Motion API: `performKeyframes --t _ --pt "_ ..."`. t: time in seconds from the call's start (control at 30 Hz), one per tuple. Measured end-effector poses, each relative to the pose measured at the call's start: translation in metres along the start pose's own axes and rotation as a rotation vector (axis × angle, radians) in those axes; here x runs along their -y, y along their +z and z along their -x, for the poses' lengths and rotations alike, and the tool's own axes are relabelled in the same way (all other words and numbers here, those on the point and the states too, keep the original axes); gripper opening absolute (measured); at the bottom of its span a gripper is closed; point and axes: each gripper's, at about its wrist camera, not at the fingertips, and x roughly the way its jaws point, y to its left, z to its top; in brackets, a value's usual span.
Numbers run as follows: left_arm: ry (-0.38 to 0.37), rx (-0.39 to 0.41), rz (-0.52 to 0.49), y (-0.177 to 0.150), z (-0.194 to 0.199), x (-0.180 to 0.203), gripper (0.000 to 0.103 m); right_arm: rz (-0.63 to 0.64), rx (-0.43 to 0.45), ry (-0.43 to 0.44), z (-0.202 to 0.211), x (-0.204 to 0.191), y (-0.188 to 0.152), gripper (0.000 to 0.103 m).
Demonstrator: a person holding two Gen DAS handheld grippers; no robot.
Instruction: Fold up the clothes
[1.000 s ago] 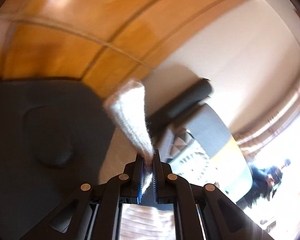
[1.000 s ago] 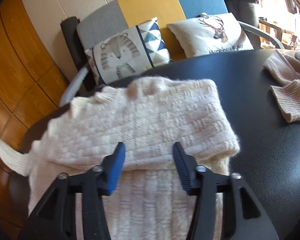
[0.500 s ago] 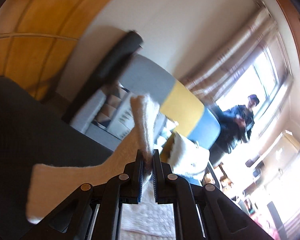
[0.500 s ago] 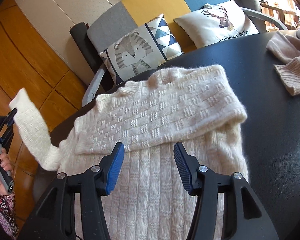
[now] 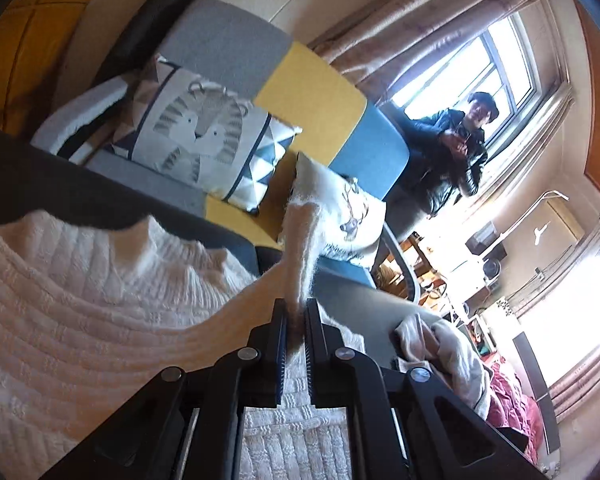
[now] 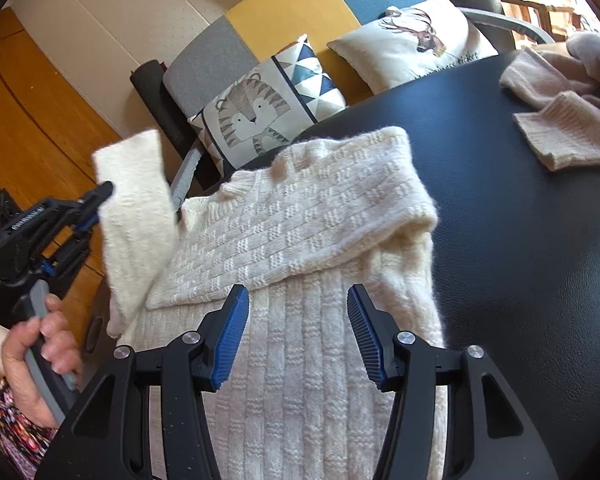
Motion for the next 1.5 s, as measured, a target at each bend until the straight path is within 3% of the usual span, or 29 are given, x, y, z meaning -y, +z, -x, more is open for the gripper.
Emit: performKeyframes --t 0.2,0.43,0.5,0.63,0.73,0.87,1.0,1.07,1.17,1.3,1.5 --pt "0.034 -0.096 -0.066 -0.034 -0.040 0.006 0.007 0.015 0.005 0.005 0.003 0.002 -0.001 0.055" --pt "-0.037 -0.276 -0.078 -0.059 -0.068 0.010 0.020 0.041 0.009 0.037 -0.008 -0.013 0.015 0.055" --pt "-0.057 -0.257 -0.107 -0.065 -0.053 0.008 0.021 0.043 0.003 0.045 -0.014 -0.018 0.021 0.055" --pt "-0.010 -0.170 -0.104 -0.073 -0.007 -0.012 0.022 -0.005 -0.034 0.095 -0.031 -0.021 0.037 0.055" --pt "0.072 -0.115 -0.026 -0.075 0.024 -0.048 0.022 -0.096 -0.087 0.147 -0.051 -0.018 0.046 0.055" --pt "0.196 -0.041 0.090 -0.081 0.061 -0.100 0.022 -0.126 -0.109 0.099 -0.071 -0.016 0.051 0.055" --pt "0.187 -0.004 0.179 -0.084 0.083 -0.134 0.022 -0.145 -0.162 0.119 -0.090 -0.014 0.051 0.053" --pt "0.217 0.023 0.153 -0.085 0.094 -0.134 0.022 -0.138 -0.196 0.113 -0.098 -0.018 0.049 0.035" --pt "0.244 0.060 0.134 -0.088 0.107 -0.138 0.022 -0.050 -0.226 0.079 -0.105 -0.031 0.045 0.018" --pt "0.250 0.042 0.199 -0.088 0.107 -0.159 0.022 0.054 -0.190 0.036 -0.101 -0.048 0.047 0.013" --pt "0.260 0.045 0.210 -0.067 0.097 -0.172 0.023 0.179 -0.024 -0.016 -0.073 -0.073 0.077 0.013"
